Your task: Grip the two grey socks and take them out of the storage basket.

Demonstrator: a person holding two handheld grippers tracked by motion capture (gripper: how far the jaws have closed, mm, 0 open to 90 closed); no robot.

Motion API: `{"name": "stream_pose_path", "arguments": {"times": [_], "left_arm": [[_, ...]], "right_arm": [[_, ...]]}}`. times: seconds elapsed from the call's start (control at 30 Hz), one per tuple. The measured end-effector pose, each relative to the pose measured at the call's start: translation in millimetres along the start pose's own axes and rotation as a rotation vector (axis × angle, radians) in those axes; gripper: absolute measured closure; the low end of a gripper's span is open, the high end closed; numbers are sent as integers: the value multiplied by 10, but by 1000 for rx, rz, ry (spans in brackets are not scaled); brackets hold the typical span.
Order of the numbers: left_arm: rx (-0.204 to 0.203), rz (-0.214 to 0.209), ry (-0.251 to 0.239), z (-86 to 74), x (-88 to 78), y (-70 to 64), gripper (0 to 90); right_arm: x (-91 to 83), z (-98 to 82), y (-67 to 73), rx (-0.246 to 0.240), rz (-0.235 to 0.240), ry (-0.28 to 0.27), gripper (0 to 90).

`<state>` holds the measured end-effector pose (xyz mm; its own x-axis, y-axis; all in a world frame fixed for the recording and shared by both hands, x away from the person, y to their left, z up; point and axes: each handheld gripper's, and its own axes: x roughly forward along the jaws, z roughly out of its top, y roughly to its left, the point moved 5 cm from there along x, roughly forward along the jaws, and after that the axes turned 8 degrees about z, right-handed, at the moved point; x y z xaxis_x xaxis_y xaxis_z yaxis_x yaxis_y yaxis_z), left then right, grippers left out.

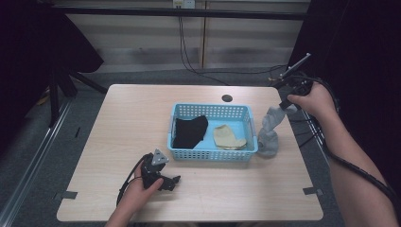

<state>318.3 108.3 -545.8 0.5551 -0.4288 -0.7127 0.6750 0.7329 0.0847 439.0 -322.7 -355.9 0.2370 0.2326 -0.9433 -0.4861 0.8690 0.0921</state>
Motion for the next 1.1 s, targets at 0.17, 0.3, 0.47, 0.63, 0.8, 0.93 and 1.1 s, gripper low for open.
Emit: {"name": "stream_pose_path", "arguments": {"times": [0.17,0.3,0.47,0.63,0.8,0.93,1.1], "left_arm": [[0,0,0,0,0,0,0],[0,0,0,0,0,0,0],[0,-1,0,0,0,-1,0],[0,0,0,0,0,0,0],[0,0,0,0,0,0,0],[0,0,0,0,0,0,0],[-1,-1,0,0,0,-1,0]], "right_arm": [[167,-23,-14,11,8,5,884],[359,-40,-6,12,19,9,881],[566,-57,26,7,42,23,880],[694,-103,23,6,56,38,876],[780,-156,5,17,58,43,859],[820,-185,-22,35,59,27,791],[847,-224,-37,36,50,33,681]]}}
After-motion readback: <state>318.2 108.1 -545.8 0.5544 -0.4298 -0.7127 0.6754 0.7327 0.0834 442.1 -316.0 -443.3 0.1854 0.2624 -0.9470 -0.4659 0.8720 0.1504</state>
